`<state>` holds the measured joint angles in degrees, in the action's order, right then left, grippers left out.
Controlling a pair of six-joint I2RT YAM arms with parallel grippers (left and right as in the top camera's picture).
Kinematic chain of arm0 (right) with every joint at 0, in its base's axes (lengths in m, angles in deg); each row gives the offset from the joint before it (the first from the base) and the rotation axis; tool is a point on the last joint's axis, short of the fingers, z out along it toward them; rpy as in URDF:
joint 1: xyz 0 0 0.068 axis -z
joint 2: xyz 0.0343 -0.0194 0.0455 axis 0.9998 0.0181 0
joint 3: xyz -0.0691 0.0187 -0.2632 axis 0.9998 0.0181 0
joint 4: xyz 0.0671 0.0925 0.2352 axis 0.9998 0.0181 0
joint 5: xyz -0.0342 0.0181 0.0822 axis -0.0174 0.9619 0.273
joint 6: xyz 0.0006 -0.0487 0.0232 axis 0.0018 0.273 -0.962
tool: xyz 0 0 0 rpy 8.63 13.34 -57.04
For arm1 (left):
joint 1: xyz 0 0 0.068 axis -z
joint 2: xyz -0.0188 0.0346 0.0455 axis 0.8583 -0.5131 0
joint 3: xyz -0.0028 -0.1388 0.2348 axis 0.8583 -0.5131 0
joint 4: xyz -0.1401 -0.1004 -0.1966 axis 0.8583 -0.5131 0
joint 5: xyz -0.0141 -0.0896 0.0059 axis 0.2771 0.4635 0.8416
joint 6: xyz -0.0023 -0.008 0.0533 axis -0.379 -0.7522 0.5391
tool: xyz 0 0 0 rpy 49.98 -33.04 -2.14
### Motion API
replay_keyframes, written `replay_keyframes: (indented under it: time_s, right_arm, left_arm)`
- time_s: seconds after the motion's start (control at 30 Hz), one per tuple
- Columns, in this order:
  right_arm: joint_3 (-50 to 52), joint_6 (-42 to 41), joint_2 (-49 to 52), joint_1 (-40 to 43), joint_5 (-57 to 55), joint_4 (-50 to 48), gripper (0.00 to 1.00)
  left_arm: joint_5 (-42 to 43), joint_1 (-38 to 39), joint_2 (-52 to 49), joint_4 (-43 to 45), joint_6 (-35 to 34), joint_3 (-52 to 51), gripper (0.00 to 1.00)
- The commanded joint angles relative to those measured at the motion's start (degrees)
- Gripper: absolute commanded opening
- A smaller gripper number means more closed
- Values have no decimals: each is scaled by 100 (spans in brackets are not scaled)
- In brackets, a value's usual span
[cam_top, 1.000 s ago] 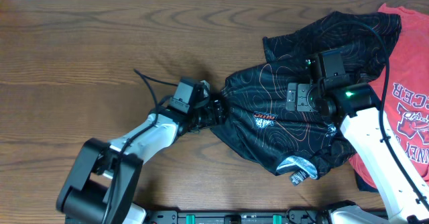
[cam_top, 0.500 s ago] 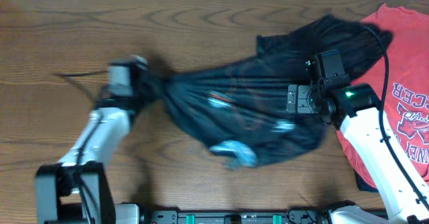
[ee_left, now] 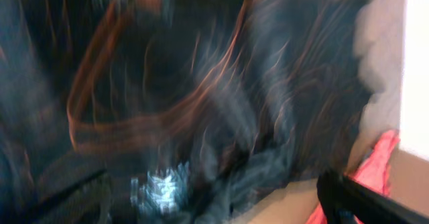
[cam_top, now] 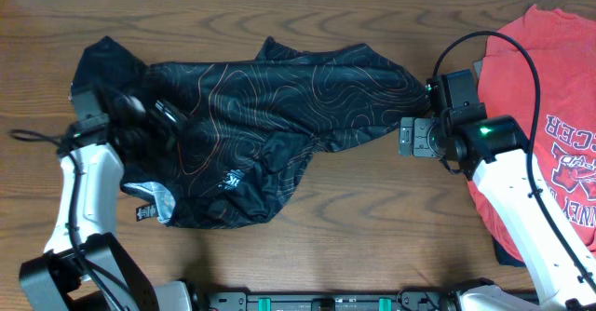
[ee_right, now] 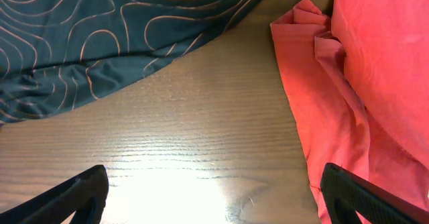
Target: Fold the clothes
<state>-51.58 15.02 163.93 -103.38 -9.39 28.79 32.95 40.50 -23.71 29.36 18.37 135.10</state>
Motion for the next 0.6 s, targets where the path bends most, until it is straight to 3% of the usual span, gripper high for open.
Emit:
replay_keyframes:
  time_s: [0.0,0.13,0.3,0.57]
  right_arm:
    - [-26,-74,-35,52,-74,-2,99]
    - [-26,-74,-35,52,-72,-2,99]
    - [-26,-76,-35,52,-59,7,99]
    - [-26,-76,-35,52,17,26,99]
  left_arm:
    - [343,483,4,-778,514,-68,98]
    - [214,1217,4,-868,852,-348,98]
    - [-1010,2194,4,-35,848,-584,98]
    - [-1808,3296,2,1355,844,-645,98]
